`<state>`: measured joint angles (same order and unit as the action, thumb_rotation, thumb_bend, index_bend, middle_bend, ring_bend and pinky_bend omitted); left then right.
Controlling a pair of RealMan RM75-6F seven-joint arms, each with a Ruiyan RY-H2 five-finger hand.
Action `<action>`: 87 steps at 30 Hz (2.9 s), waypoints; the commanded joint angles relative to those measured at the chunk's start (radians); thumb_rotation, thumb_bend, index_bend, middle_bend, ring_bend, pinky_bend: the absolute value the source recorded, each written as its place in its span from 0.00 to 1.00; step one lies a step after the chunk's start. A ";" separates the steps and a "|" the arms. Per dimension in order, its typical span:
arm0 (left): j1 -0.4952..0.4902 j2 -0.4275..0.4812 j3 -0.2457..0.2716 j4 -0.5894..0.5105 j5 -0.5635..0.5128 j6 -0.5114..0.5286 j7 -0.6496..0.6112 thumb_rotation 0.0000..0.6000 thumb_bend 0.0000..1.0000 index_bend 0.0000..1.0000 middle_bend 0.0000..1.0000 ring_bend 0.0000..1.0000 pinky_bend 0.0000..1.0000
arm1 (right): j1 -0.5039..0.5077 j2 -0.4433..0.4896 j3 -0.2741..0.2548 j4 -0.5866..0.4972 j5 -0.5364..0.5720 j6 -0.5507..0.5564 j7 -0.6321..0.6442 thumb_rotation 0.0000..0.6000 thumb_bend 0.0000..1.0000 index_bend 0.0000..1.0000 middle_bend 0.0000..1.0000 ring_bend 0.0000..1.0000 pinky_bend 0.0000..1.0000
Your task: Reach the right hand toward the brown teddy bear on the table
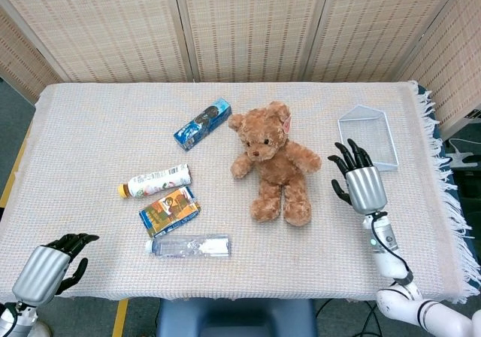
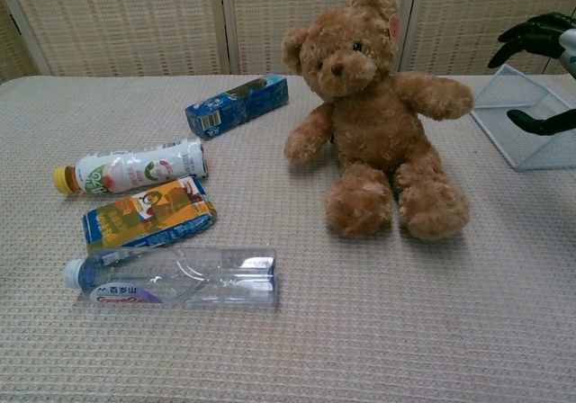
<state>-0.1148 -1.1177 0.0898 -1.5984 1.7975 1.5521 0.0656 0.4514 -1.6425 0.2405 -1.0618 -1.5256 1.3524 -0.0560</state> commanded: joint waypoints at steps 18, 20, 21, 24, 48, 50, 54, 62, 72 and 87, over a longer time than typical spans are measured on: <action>-0.002 0.007 -0.001 -0.003 -0.002 -0.005 -0.016 1.00 0.52 0.29 0.35 0.35 0.64 | 0.139 -0.178 0.028 0.230 0.069 -0.069 -0.016 1.00 0.23 0.34 0.11 0.00 0.21; -0.001 0.007 0.000 0.000 -0.001 -0.004 -0.016 1.00 0.52 0.29 0.35 0.35 0.64 | 0.149 -0.198 0.028 0.268 0.069 -0.061 -0.001 1.00 0.23 0.37 0.11 0.00 0.24; -0.001 0.007 0.000 -0.001 -0.001 -0.005 -0.017 1.00 0.52 0.29 0.35 0.35 0.64 | 0.153 -0.207 0.028 0.287 0.068 -0.056 0.007 1.00 0.23 0.38 0.11 0.00 0.25; -0.002 0.008 -0.001 -0.003 -0.002 -0.005 -0.021 1.00 0.52 0.29 0.35 0.35 0.64 | 0.166 -0.237 0.028 0.349 0.066 -0.040 0.038 1.00 0.23 0.43 0.11 0.00 0.29; -0.002 0.009 0.001 -0.004 0.002 -0.010 -0.015 1.00 0.52 0.29 0.35 0.36 0.65 | 0.190 -0.306 -0.007 0.539 0.081 -0.036 0.178 1.00 0.28 0.53 0.11 0.00 0.34; -0.003 0.010 0.002 -0.006 0.000 -0.012 -0.018 1.00 0.52 0.29 0.35 0.36 0.65 | 0.191 -0.310 -0.003 0.546 0.083 -0.017 0.172 1.00 0.28 0.53 0.11 0.00 0.34; -0.002 0.009 0.001 -0.004 0.002 -0.010 -0.017 1.00 0.52 0.29 0.35 0.36 0.65 | 0.201 -0.328 0.021 0.570 0.086 0.062 0.171 1.00 0.28 0.53 0.11 0.00 0.34; -0.003 0.009 0.003 -0.007 0.002 -0.016 -0.012 1.00 0.52 0.29 0.36 0.36 0.65 | 0.180 -0.306 -0.024 0.530 0.074 0.020 0.200 1.00 0.28 0.53 0.11 0.00 0.34; -0.005 0.014 0.003 -0.013 -0.003 -0.022 -0.013 1.00 0.52 0.29 0.36 0.36 0.66 | 0.185 -0.316 -0.004 0.532 0.075 0.093 0.176 1.00 0.28 0.51 0.11 0.00 0.34; -0.006 0.014 0.003 -0.013 -0.003 -0.027 -0.008 1.00 0.52 0.29 0.36 0.36 0.66 | 0.172 -0.309 -0.017 0.528 0.076 0.085 0.216 1.00 0.28 0.46 0.11 0.00 0.34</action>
<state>-0.1208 -1.1034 0.0937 -1.6116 1.7945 1.5256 0.0569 0.6255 -1.9476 0.2198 -0.5412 -1.4460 1.4202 0.1244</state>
